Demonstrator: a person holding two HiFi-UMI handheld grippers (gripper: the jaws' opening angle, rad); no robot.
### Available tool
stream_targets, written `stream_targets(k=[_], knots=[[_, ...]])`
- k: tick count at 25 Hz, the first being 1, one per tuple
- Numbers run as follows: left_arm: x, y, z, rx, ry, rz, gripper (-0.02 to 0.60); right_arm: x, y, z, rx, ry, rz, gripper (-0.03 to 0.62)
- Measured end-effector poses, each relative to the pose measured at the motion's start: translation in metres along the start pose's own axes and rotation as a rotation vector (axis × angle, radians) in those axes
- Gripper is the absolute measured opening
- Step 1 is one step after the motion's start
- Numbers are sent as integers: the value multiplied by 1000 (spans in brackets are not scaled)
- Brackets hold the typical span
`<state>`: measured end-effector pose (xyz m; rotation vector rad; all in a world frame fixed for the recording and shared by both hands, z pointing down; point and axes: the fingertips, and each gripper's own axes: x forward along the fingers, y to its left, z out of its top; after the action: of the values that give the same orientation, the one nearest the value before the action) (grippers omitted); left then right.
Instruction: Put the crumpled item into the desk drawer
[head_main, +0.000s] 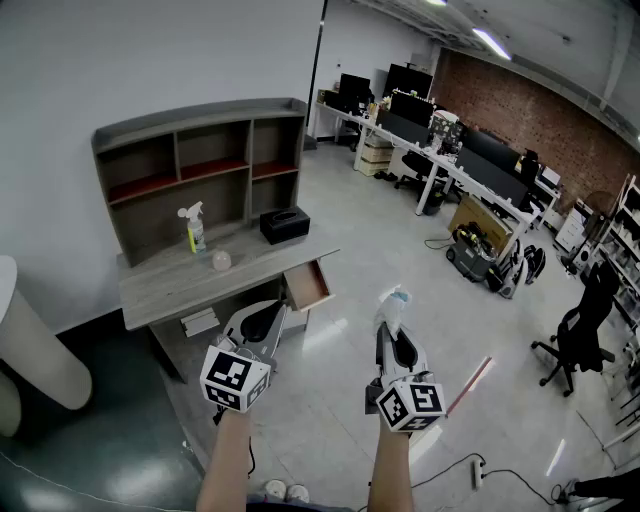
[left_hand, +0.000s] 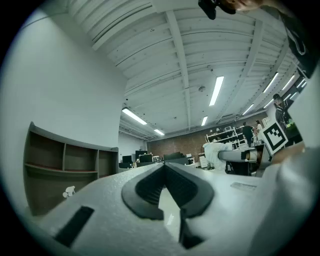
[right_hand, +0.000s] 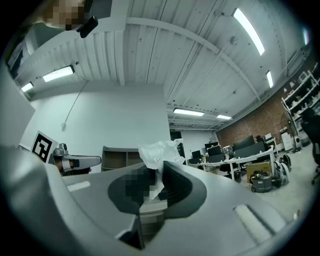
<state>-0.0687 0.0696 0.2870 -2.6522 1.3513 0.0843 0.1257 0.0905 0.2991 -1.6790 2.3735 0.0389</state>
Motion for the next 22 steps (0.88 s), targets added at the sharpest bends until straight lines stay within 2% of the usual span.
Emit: stream_targets(k=[22], knots=[[5,12,-11,-19,5,-14,-2,6,-4,-8,50,-11,-28,66]])
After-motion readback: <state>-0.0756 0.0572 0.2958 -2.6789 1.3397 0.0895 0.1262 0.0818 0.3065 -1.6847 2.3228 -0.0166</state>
